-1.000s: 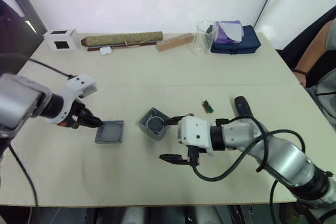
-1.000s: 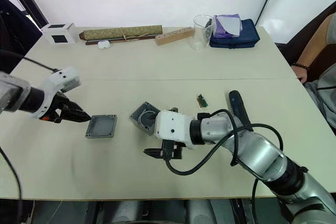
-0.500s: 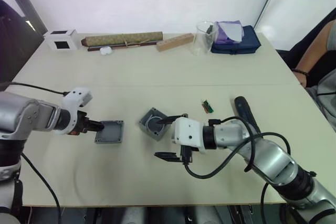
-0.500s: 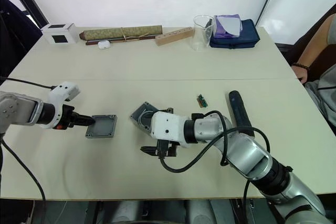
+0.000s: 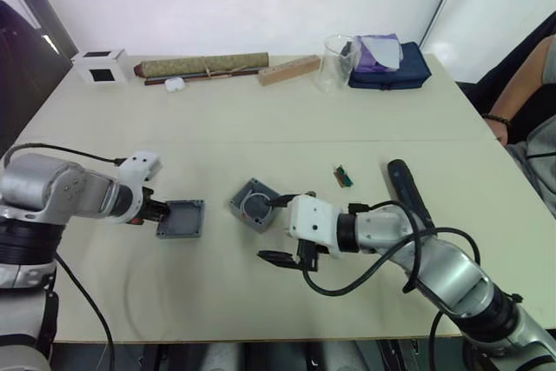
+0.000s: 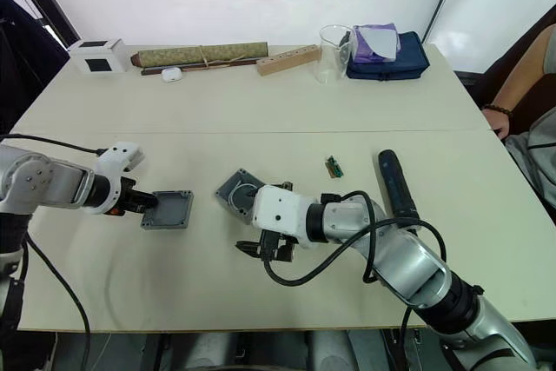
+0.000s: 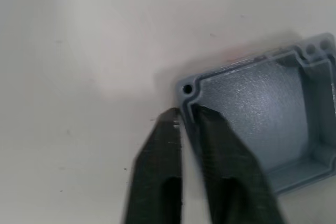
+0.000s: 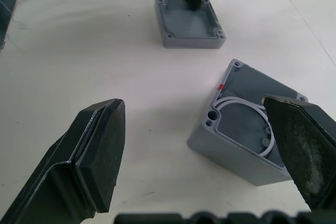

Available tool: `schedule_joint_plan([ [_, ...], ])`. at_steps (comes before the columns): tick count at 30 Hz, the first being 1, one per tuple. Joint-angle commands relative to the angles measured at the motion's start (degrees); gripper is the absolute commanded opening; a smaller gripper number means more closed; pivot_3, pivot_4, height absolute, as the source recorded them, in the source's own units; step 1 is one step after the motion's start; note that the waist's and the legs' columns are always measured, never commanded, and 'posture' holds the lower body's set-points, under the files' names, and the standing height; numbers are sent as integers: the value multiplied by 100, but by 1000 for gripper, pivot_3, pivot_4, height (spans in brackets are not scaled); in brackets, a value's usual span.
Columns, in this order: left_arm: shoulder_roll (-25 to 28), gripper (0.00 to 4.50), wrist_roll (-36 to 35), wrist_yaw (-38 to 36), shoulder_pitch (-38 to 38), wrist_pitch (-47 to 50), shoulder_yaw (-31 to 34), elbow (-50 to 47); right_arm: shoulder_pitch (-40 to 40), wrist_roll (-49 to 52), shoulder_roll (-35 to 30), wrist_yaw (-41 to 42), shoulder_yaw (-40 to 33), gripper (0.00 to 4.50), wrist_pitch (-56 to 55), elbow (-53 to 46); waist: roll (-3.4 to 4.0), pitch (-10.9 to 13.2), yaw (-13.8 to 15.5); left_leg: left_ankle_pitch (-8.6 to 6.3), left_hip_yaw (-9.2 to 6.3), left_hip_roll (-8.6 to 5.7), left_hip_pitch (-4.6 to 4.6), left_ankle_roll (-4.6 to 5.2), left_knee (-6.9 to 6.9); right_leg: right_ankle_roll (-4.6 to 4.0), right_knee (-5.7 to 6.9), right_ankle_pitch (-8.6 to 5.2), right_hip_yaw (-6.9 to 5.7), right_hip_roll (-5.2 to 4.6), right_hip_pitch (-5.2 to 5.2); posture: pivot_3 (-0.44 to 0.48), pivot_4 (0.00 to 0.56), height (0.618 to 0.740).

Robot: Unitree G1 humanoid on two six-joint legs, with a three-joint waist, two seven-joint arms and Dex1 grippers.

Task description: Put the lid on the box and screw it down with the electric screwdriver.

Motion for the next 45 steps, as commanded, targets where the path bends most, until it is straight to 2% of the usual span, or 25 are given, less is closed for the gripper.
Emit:
schedule_joint_plan([
  [1, -105, 135, -214, 208, 97, 51, 1, 32, -23, -11, -40, 30, -205, 4500, 0, -228, 1, -1, 0, 0, 0, 0, 0, 0, 0, 0, 0, 0, 0, 0, 1, 0, 150, 740],
  [5, -338, 135, -182, 426, 147, 51, 393, 14, -47, 319, -231, 246, -791, 4500, 150, -71, 7, -4, 25, 0, 0, -5, 4, 0, 0, 0, -1, 0, -1, -5, 8, 0, 150, 740],
  [7, -356, 135, -33, 260, -43, 51, 602, 14, -55, 908, -44, 300, -1376, 4500, 487, 2, 6, -4, 35, 1, -2, -8, 8, -2, 0, 0, -4, 0, -6, -7, 19, 0, 150, 740],
  [9, 20, 135, 286, -297, -311, -791, 595, 245, -304, 1927, 532, 113, -2302, 4500, 1096, 313, -3, -1, 13, 1, -6, -8, 13, -2, 0, 0, -6, 0, -11, -7, 28, 0, 150, 740],
  [11, 210, 135, 586, -851, -543, -1795, 581, 407, -668, 2462, 971, -122, -2833, 4500, 1521, 731, -10, 4, -13, 3, -9, -2, 11, -5, 0, -4, -6, 3, -16, 1, 25, 0, 150, 740],
  [13, 103, 135, 822, -1246, -743, -2759, 660, 453, -1089, 2524, 1277, -395, -2905, 4500, 1746, 1162, -10, 5, -25, 9, -5, 2, 3, -16, -6, -15, -5, 10, -14, 5, 4, 0, 150, 740],
  [15, -222, 135, 1005, -1376, -916, -3573, 757, 434, -1513, 2624, 1621, -701, -2987, 4500, 2011, 1621, -8, 3, -10, 14, 1, 1, 2, -25, -17, -17, -6, 11, -11, 1, -1, 0, 150, 740],
  [21, -1428, 135, 1254, -1266, -1182, -4531, 800, 357, -2532, 2606, 2451, -1497, -3202, 4500, 2403, 3008, -4, 1, 0, 18, 7, -4, -7, -32, -22, -16, -12, 13, -5, -4, -8, 0, 150, 740],
  [25, -2022, 135, 1411, -1154, -1284, -4764, 730, 296, -2790, 2654, 2607, -1721, -3309, 4500, 2490, 3435, -4, 1, -19, 18, 11, -4, -16, -32, -21, -15, -7, 13, 0, -3, -25, 0, 150, 740],
  [28, -2251, 135, 1445, -1161, -1311, -4791, 758, 289, -2803, 2647, 2624, -1877, -3369, 4500, 2564, 3519, -3, 1, -39, 18, 12, -4, -16, -32, -22, -15, -5, 13, 2, -2, -28, 0, 150, 740],
  [40, -2470, 135, 1489, -1232, -1299, -4733, 868, 334, -2777, 2798, 2862, -2391, -3697, 4500, 2658, 3460, -3, 2, -40, 18, 13, -1, -16, -32, -25, -15, -1, 13, 5, 2, -34, 0, 150, 740],
  [41, -2483, 0, 1479, -1248, -1307, -4725, 871, 328, -2765, 2796, 2879, -2410, -3679, 4003, 2664, 3440, -3, 2, -40, 18, 13, -1, -16, -32, -25, -15, -1, 13, 5, 2, -34, 0, 150, 740],
  [45, -2556, 0, 1442, -1251, -1366, -4671, 929, 344, -2760, 2742, 2880, -2461, -3622, 2730, 2655, 3502, -3, 2, -43, 18, 13, -2, -16, -32, -25, -15, -1, 13, 5, 2, -34, 0, 150, 740],
])
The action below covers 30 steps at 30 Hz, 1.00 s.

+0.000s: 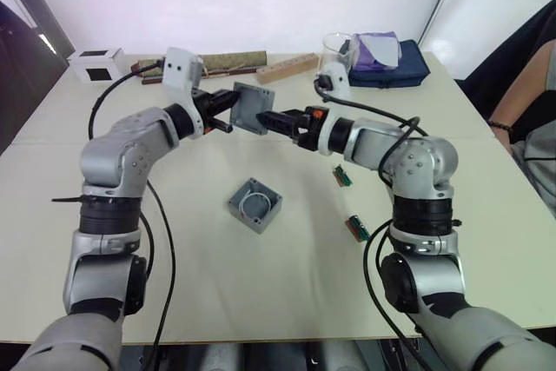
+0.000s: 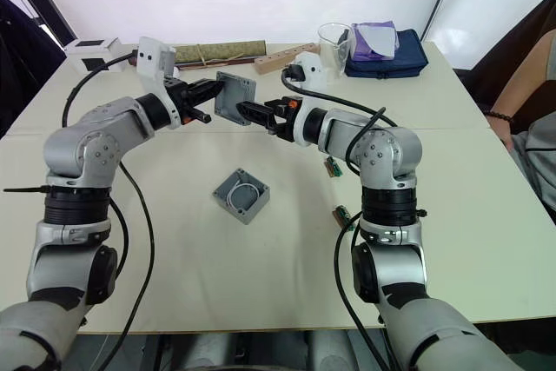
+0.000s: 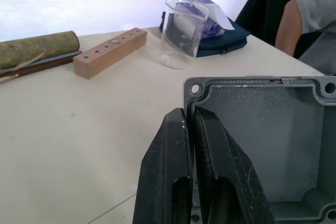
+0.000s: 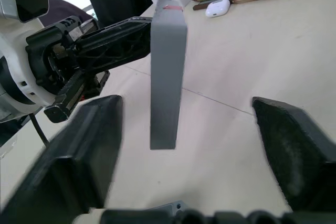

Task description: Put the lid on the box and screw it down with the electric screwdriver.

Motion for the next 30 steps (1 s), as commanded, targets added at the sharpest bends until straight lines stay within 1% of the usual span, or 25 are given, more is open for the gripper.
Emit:
schedule_joint_plan([
  [1, -21, 0, -95, -23, -244, -31, 247, -146, -108, 51, 5, -43, -32, 2423, -57, -141, 0, 0, -1, 0, 0, 0, 0, 0, 0, 0, 0, 0, 0, 0, 0, 0, 150, 740],
  [3, -16, 0, -65, -28, -243, -30, 247, -127, -100, 63, 28, -85, -70, 1611, -77, -146, 0, 0, -3, 0, -1, 0, 0, 0, 0, 0, 0, 0, 0, 0, 0, 0, 150, 740],
  [4, -4, 0, -46, -42, -240, -35, 243, -113, -93, 77, 36, -101, -88, 1079, -79, -160, 1, 0, -7, 0, -1, 0, 0, 0, 0, 0, 0, 0, 0, 1, 0, 0, 150, 740],
  [5, 6, 0, -29, -58, -239, -46, 237, -100, -84, 95, 35, -101, -92, 706, -89, -180, 0, 0, -7, 0, -1, 0, 0, 0, 0, 0, 0, 0, 0, 1, 0, 0, 150, 740],
  [6, 12, 0, -21, -69, -239, -52, 234, -92, -78, 109, 34, -102, -91, 428, -94, -194, 1, 0, -4, 0, -1, 0, 0, 0, -1, 0, 0, 0, 0, 2, 0, 0, 150, 740],
  [7, 13, 0, -14, -75, -242, -61, 232, -79, -72, 120, 30, -102, -84, 309, -95, -204, 1, 0, -4, 0, -1, 1, 0, 0, -1, 0, 0, 0, 0, 1, 0, 0, 150, 740],
  [13, 14, 0, -52, -189, -150, -116, 215, -179, -46, 161, 62, -97, -59, 313, -172, -285, 1, 0, -3, 0, -1, 0, 0, 0, -1, 0, 0, 0, 0, 1, 0, 0, 150, 740],
  [15, 33, 675, -75, -281, -88, -152, 208, -217, -8, 149, 67, -59, -28, 313, -259, -325, 1, 0, -3, 0, -1, 0, 0, 0, -1, 0, -1, 0, 0, 1, 0, 0, 150, 740],
  [16, 40, 933, -102, -315, -68, -176, 263, -212, 43, 126, 53, -36, 17, 313, -313, -386, 1, 1, -3, 0, -1, 0, 0, 0, -1, 0, -1, 0, 0, 1, 0, 0, 150, 740],
  [19, 140, 2231, -233, -460, -24, -201, 517, -232, 256, 4, -47, 76, 234, 313, -578, -660, 1, 1, -16, 0, 0, 0, 0, 0, -2, 0, -2, 0, 0, 1, 0, 0, 150, 740],
  [20, 301, 2508, -446, -635, -7, -7, 697, -263, 366, -132, -165, 153, 393, 313, -760, -816, 2, 1, -20, 0, 0, 1, 0, 0, -2, 0, -2, 0, 0, 2, 0, 0, 150, 740],
  [22, 800, 2508, -805, -1040, 30, 342, 1084, -193, 618, -454, -427, 296, 673, 313, -1225, -1202, 3, 2, -56, 0, -1, 2, 0, 0, -4, 0, -3, 0, 0, 4, -2, 0, 150, 740],
  [24, 1209, 2508, -855, -1219, 105, 453, 1260, 10, 1011, -1197, -958, 473, 1172, 313, -2105, -1729, 3, 2, -117, 0, -3, 2, 0, 0, -9, 0, -4, -1, 0, 5, -3, 0, 150, 740],
  [27, 1423, 1681, -812, -1306, 277, 480, 1264, 112, 1698, -3001, -2089, 740, 2327, 313, -4057, -2319, 3, 3, -105, 0, -1, -1, 0, 0, -12, 3, -11, -2, -1, 1, -1, 0, 150, 740],
  [28, 1416, 1330, -810, -1303, 315, 493, 1242, 85, 1910, -3501, -2382, 768, 2620, 313, -4588, -2383, 3, 2, -102, 0, -1, -4, 0, 0, -12, 3, -14, -2, -2, -1, 2, 0, 150, 740],
  [29, 1405, 810, -814, -1339, 366, 511, 1198, 27, 2117, -3985, -2605, 708, 2843, 313, -5080, -2413, 2, 2, -101, 0, 0, -4, 2, 0, -11, 4, -16, -2, -2, -2, 6, 0, 150, 740],
  [30, 1379, 531, -807, -1370, 415, 524, 1130, -47, 2324, -4370, -2753, 622, 2989, 313, -5472, -2437, -1, 2, -107, 0, -1, -4, 2, -1, -10, 4, -16, -2, -3, -2, 7, 0, 150, 740],
])
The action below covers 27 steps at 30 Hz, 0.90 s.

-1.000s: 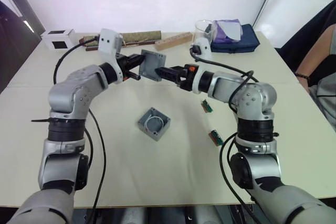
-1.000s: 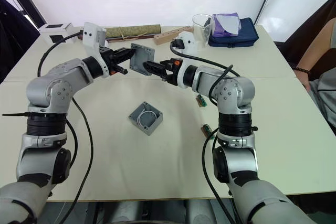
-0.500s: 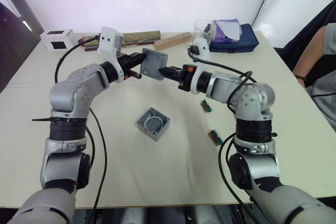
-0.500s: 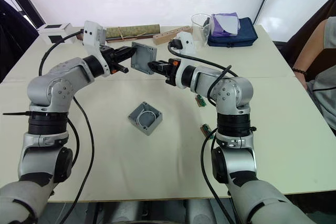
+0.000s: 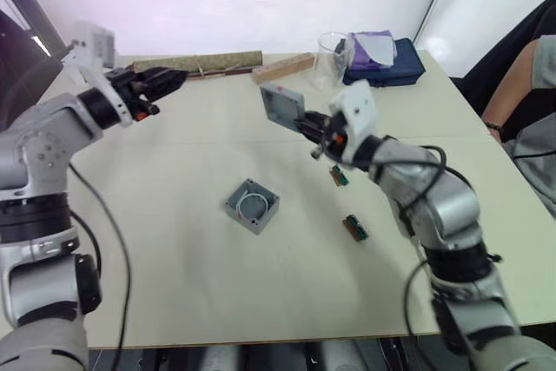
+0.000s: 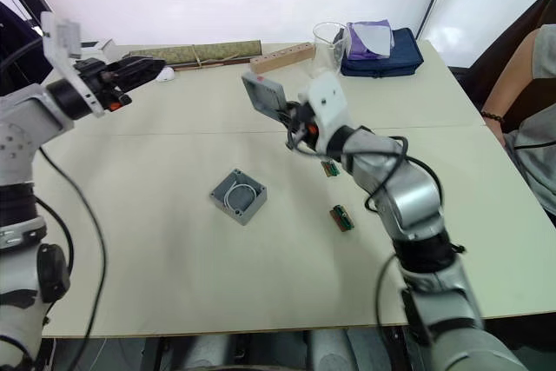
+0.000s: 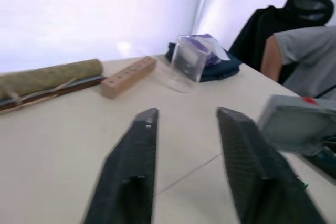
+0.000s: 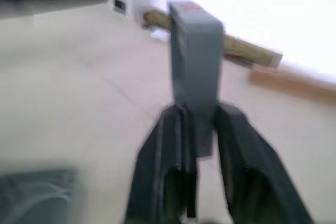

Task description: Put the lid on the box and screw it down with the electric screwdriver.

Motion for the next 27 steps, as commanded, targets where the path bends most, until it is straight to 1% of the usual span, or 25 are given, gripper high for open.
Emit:
schedule_joint_plan([
  [1, -137, 88, -57, -128, 91, 49, -267, -278, 617, -1803, -522, -189, 808, 313, -1925, -401, -3, 0, -5, 1, 0, 1, 0, -2, 1, 0, 2, 0, 0, 1, 0, 0, 150, 740],
  [5, -386, 88, 18, -185, 191, 11, -658, -455, 1274, -3526, -961, -653, 1326, 313, -3382, -293, -8, 4, 0, 7, 0, 1, -1, -12, 1, 0, 3, 0, 1, 1, -1, 0, 150, 740],
  [8, -534, 88, 107, -300, 223, -20, -1006, -551, 1427, -4247, -897, -946, 1426, 313, -3815, -51, -9, 3, -7, 9, -1, 2, 0, -15, 2, 0, 4, 1, 2, 2, -1, 0, 150, 740],
  [10, -570, 88, 167, -410, 221, -41, -1186, -576, 1479, -4502, -744, -1030, 1406, 313, -3950, 126, -9, 3, -23, 11, -1, 3, 0, -19, 2, 0, 6, 1, 3, 4, -2, 0, 150, 740],
  [14, -475, 88, 491, -882, 128, -221, -1809, -541, 1402, -5053, -489, -1149, 1479, 313, -4229, 601, -9, 3, -20, 11, -2, 5, 2, -19, 1, -1, 6, 1, 3, 7, -1, 0, 150, 740],
  [17, -508, 88, 613, -1031, 55, -290, -1976, -431, 1376, -5247, -248, -1141, 1354, 313, -4194, 661, -9, 3, -8, 11, -1, 4, 2, -19, 2, -1, 6, 1, 3, 7, 0, 0, 150, 740],
  [22, -564, 88, 772, -1218, 112, -385, -2171, -444, 1279, -5559, 105, -1113, 1375, 313, -4216, 771, -9, 3, -7, 11, -4, 4, 2, -19, 2, -1, 6, 1, 2, 7, 0, 0, 150, 740],
  [27, -527, 88, 931, -1368, 240, -497, -2296, -499, 1302, -5704, 200, -1086, 1388, 313, -4338, 821, -9, 3, -1, 11, -4, 4, 2, -19, 2, -1, 6, 1, 2, 6, 1, 0, 150, 740],
])
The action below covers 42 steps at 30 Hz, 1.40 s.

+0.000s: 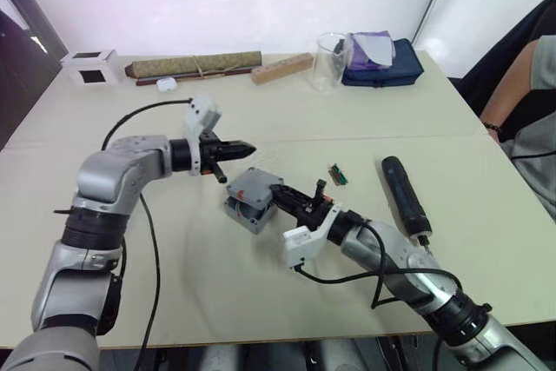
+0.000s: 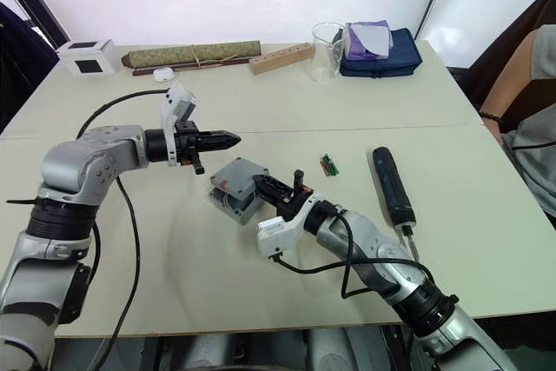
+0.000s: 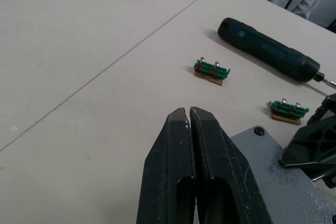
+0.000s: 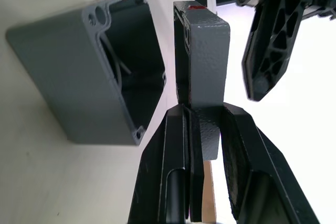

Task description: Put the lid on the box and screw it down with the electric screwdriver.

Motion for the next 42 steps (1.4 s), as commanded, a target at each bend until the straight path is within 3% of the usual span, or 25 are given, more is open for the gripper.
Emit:
schedule_joint_plan([
  [1, 61, 88, 169, -150, 62, -244, -84, -157, -34, -92, 65, -16, -53, 313, -190, -82, 0, 0, 0, 0, 0, 0, 0, 0, 0, 0, 0, 0, 0, 0, 0, 0, 150, 740],
  [42, 2, 88, 964, -528, 464, -821, -546, -198, 212, -702, 302, -11, -124, 313, -234, 117, 1, -3, 23, 0, -2, 0, 4, 0, 6, 0, 5, 0, -1, 0, 7, 0, 150, 740],
])
